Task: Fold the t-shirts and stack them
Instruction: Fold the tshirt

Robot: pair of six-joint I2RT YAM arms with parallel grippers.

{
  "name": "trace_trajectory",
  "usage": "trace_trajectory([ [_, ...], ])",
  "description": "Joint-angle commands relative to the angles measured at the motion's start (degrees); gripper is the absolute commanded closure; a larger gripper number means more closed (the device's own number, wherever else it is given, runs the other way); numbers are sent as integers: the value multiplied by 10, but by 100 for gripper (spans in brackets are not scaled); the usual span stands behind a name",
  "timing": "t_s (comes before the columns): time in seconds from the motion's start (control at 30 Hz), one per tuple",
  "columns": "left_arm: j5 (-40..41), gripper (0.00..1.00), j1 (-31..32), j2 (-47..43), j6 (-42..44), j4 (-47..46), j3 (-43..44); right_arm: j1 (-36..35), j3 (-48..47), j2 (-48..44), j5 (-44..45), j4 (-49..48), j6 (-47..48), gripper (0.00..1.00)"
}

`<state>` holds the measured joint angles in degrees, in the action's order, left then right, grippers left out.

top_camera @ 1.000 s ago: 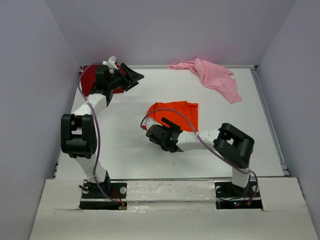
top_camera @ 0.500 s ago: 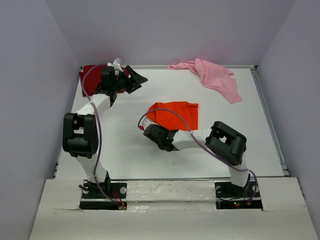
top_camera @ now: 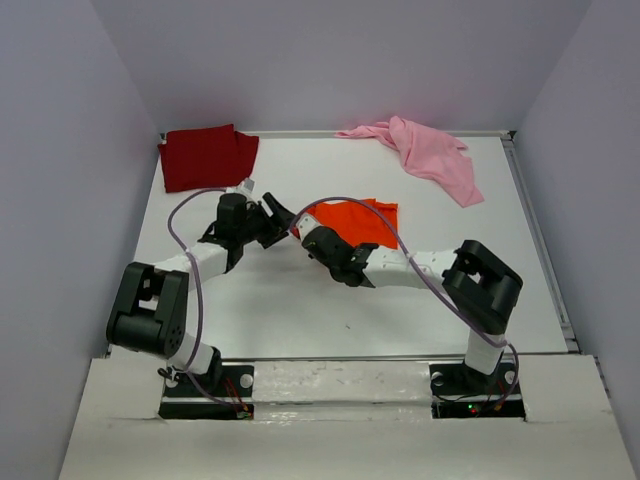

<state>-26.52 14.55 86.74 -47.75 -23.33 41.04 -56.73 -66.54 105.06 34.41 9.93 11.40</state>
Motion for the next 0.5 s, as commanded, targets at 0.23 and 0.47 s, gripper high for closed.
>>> trace_trajectory([
  [0.23, 3, 19, 14, 27, -136, -301, -159, 3, -31, -3, -17, -5, -9, 100],
  [0.47, -20, 18, 43, 163, -256, -553, -198, 3, -43, 0, -20, -6, -1, 100],
])
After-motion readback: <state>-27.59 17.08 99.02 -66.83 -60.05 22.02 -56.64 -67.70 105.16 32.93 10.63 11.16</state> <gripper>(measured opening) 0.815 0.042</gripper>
